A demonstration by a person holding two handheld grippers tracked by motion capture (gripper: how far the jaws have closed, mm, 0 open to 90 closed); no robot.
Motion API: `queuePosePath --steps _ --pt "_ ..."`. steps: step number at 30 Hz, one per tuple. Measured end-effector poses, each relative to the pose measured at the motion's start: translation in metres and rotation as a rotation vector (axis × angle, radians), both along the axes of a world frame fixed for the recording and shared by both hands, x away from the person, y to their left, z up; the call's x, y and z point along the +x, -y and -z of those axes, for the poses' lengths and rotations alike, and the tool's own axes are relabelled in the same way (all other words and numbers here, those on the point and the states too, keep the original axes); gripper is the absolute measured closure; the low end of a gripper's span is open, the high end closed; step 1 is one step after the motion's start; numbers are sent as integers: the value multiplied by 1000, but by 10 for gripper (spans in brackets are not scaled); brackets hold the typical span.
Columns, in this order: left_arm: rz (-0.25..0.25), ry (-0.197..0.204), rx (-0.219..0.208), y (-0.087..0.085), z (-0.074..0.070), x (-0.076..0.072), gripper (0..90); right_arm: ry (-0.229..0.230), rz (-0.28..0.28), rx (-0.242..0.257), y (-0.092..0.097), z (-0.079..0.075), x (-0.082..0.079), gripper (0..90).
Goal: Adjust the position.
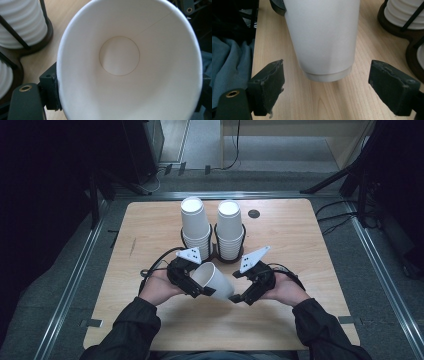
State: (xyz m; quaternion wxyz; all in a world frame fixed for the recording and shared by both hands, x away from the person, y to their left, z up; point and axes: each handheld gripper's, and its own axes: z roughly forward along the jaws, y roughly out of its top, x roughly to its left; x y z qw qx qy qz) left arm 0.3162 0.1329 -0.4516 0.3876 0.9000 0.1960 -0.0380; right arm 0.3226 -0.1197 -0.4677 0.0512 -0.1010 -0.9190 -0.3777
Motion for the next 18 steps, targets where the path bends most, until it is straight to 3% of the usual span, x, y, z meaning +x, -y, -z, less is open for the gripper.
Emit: queuePosePath --steps 7,12,14,18 --pt "14 8 54 6 2 2 149 15 2 -21 -2 5 -1 136" --pt "48 43 125 16 4 3 149 35 9 -23 -4 8 -2 136" --pt "62 54 152 21 5 2 149 23 5 -10 -5 8 -3 136" --pt "87 59 157 30 2 0 148 30 -5 -32 -10 14 -3 136"
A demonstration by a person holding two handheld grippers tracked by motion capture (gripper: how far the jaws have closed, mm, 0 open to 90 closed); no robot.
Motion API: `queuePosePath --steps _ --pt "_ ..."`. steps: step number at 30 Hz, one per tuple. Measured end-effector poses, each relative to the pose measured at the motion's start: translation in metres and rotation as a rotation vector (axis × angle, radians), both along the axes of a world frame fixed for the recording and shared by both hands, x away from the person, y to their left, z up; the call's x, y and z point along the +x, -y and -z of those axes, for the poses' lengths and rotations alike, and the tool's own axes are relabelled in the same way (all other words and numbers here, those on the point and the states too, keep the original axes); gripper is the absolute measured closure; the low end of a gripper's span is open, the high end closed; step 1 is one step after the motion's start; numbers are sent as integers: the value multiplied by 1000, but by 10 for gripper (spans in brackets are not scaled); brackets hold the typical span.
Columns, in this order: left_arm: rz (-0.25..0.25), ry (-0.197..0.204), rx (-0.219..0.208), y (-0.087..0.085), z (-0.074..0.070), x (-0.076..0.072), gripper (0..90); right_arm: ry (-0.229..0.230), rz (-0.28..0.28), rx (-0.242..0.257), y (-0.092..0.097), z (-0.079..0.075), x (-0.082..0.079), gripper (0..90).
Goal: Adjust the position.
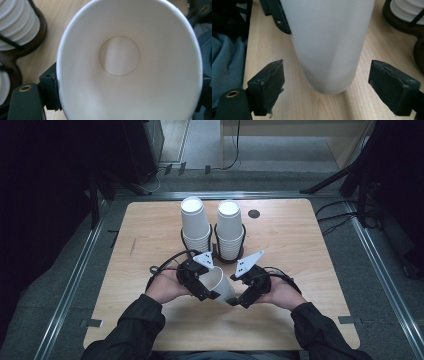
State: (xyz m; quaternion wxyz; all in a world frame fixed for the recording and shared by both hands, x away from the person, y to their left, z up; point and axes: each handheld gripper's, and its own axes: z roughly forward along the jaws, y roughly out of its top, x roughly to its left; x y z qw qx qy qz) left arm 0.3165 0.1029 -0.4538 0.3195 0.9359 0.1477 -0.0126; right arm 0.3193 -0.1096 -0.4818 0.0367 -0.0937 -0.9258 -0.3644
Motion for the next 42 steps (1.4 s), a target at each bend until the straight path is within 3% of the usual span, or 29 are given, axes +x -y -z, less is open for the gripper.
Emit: queuePosePath --steps 4,10,13,16,20,23,25,32,37,42 --pt "29 9 -20 7 -9 -4 148 5 -5 -13 -4 4 -2 136" --pt "41 23 -33 12 -12 -6 146 3 -16 11 -7 3 -4 146" --pt "44 17 -40 12 -12 -7 142 3 -42 24 -8 4 -5 223" --pt "45 18 -46 10 -12 -6 128 14 -46 30 -8 4 -6 231" --pt "53 56 -61 8 -12 -8 110 32 -41 35 -8 2 -6 232" --pt "41 83 -59 7 -12 -9 88 40 -38 36 -8 0 -6 231" --pt "36 80 -49 6 -12 -9 55 40 -31 35 -6 0 -4 231" --pt "-16 42 -110 -7 -12 -4 27 40 14 52 6 -6 2 231" --pt "-36 35 -137 -16 -10 -2 28 45 38 70 14 -11 5 230" --pt "-67 29 -192 -24 -8 -1 28 36 60 109 20 -15 7 230"
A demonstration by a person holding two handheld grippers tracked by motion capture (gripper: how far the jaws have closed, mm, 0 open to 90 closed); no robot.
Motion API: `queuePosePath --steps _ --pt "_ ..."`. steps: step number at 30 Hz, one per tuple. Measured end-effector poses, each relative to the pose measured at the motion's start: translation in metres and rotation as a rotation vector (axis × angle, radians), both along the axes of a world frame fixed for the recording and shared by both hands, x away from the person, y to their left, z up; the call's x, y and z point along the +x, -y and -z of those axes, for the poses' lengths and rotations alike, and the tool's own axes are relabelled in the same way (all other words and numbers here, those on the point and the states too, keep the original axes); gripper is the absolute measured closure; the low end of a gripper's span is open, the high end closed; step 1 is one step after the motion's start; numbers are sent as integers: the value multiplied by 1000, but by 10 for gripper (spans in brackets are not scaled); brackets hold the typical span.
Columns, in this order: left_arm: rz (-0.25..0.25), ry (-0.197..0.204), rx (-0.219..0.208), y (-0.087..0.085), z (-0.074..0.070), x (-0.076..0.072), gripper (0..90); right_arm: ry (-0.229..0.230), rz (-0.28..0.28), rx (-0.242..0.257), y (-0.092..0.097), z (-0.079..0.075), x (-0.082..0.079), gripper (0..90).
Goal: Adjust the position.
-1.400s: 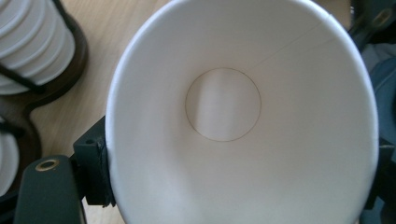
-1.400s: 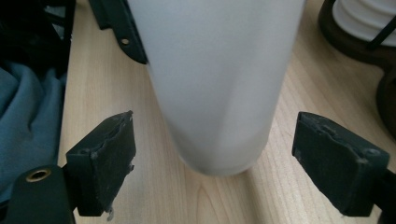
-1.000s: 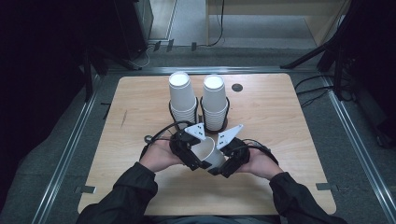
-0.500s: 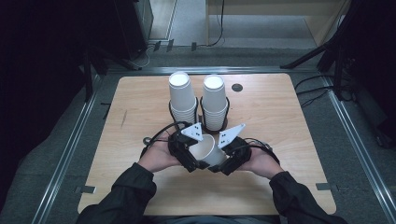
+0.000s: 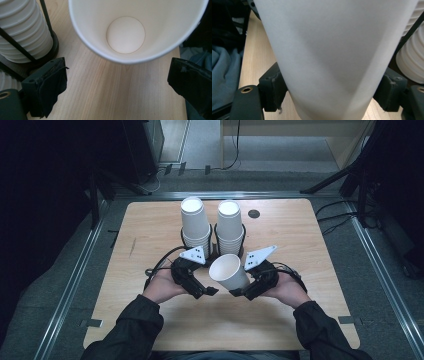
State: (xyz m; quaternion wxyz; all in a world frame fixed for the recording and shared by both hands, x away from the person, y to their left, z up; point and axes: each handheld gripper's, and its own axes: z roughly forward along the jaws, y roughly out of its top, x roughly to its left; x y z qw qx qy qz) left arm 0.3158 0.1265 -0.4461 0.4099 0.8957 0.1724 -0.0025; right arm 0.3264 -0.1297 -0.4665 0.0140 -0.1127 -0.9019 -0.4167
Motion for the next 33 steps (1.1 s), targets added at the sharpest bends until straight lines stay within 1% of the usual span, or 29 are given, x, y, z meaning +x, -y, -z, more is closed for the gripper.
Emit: queuePosePath --steps 2,4,6,8,12,16,19,21,22,24,27,28,31,33 --pt "-12 -14 -35 -3 0 1 28 -2 1 12 1 -1 1 230" --pt "-23 -38 -85 -6 -1 1 28 1 -2 19 2 -1 1 230" --pt "-31 -39 -122 -7 -3 0 28 -7 -3 31 2 -2 2 230" --pt "-35 -43 -148 -8 -4 0 28 -16 -8 43 1 -2 2 229" --pt "-38 -45 -173 -7 -4 -2 28 -24 -20 59 -2 -2 2 229" --pt "-35 -42 -185 -3 -4 -2 27 -23 -32 57 -6 0 2 229" --pt "-35 -37 -203 -1 -4 -3 28 -25 -45 52 -10 1 0 229" --pt "-20 -49 -212 1 -4 -4 28 -28 -53 52 -12 1 0 229" --pt "-11 -54 -213 2 -3 -4 28 -32 -57 53 -13 2 0 229" --pt "-9 -38 -200 5 -3 -5 27 -34 -66 46 -16 3 -2 229" --pt "-6 -45 -201 8 -2 -5 28 -34 -81 42 -19 4 -3 229" --pt "-6 -44 -200 9 -1 -5 27 -26 -86 44 -20 4 -3 229" --pt "-4 -39 -205 11 -1 -5 28 -32 -91 42 -23 5 -4 229" --pt "-6 -51 -222 13 -1 -5 27 -33 -92 39 -24 6 -4 228"
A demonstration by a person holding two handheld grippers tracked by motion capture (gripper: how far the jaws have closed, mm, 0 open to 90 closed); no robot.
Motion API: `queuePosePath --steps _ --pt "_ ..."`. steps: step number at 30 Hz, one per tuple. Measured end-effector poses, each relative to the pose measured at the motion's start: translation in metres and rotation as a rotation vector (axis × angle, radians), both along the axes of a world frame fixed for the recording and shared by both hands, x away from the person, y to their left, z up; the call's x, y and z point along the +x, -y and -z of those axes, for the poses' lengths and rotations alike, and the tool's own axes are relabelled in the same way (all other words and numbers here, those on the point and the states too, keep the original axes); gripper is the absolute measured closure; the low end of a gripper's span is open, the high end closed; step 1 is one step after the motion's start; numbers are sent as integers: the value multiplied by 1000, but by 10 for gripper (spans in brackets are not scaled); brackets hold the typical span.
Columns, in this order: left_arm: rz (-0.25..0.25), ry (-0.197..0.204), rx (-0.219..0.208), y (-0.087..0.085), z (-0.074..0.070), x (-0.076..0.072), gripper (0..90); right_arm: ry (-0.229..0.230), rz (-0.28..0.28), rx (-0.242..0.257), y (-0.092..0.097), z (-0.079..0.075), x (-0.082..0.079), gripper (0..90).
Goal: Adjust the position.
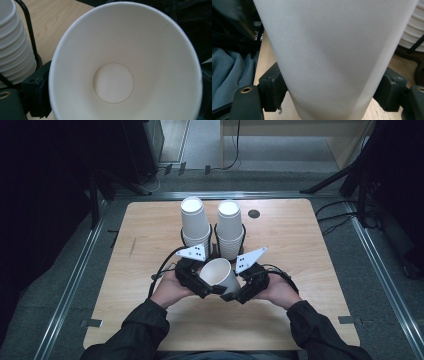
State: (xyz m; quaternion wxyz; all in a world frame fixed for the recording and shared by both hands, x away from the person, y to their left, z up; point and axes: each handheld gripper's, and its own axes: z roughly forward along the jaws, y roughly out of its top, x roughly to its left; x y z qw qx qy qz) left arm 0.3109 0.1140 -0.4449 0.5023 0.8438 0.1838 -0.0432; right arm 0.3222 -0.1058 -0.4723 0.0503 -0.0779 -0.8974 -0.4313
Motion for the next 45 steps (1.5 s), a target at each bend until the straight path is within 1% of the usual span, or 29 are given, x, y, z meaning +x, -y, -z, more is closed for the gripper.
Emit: queuePosePath --steps 1,2,4,5,8,12,13,15,20,22,24,25,26,27,30,33,35,36,37,38,39,40,41,42,44,45 --pt "2 -8 -2 0 0 0 27 -11 -1 -1 -1 0 0 229" --pt "-1 -3 4 1 0 0 27 -10 0 -2 -1 1 0 229" --pt "-10 24 10 1 -1 -2 34 -8 -7 -3 -3 1 -1 228" --pt "-14 39 13 1 -1 -3 75 -11 -7 -3 -3 2 -1 230" --pt "-23 51 18 0 -3 -4 104 -9 -9 0 -2 1 -1 233" --pt "-23 30 14 0 -3 -3 133 -12 -5 4 -1 1 -1 235" --pt "-17 14 17 -1 -3 -2 136 -17 -6 2 -1 1 0 236" --pt "-12 6 24 -2 -2 -1 146 -26 -6 -2 -1 1 0 236" --pt "-15 8 28 -2 -4 -1 160 -29 -1 0 -2 2 0 235" --pt "-24 9 32 -3 -4 0 161 -33 6 4 -2 2 0 229" --pt "-24 6 38 -5 -4 1 161 -22 28 -1 -1 2 -1 215" --pt "-26 -1 35 -5 -4 1 162 -30 27 3 -1 2 -1 188" --pt "-24 -1 38 -5 -4 1 162 -38 22 5 -1 2 -1 180" --pt "-28 8 43 -6 -4 1 162 -42 21 2 -1 2 -1 176" --pt "-38 11 59 -8 -4 1 162 -23 40 -15 0 3 -3 168" --pt "-47 9 60 -12 -4 3 162 -8 68 -36 3 4 -4 168" --pt "-58 12 62 -14 -3 4 161 -10 69 -44 6 5 -5 183" --pt "-55 4 66 -15 -3 4 161 -11 70 -54 8 4 -6 209" --pt "-59 10 69 -16 -3 4 160 -24 77 -64 10 4 -8 224" --pt "-61 14 75 -17 -2 4 161 -27 78 -71 11 4 -9 229" --pt "-60 7 82 -18 -2 5 161 -25 84 -83 12 3 -11 229" --pt "-69 9 88 -19 -1 4 160 -16 87 -93 13 3 -12 229" --pt "-71 8 99 -20 -1 5 161 -5 88 -98 14 3 -13 221" --pt "-75 4 107 -21 0 6 160 -8 92 -113 15 2 -13 206" --pt "-86 1 125 -22 0 6 161 -10 115 -140 17 3 -11 205" --pt "-92 7 134 -24 0 6 160 -11 143 -156 18 4 -10 205"
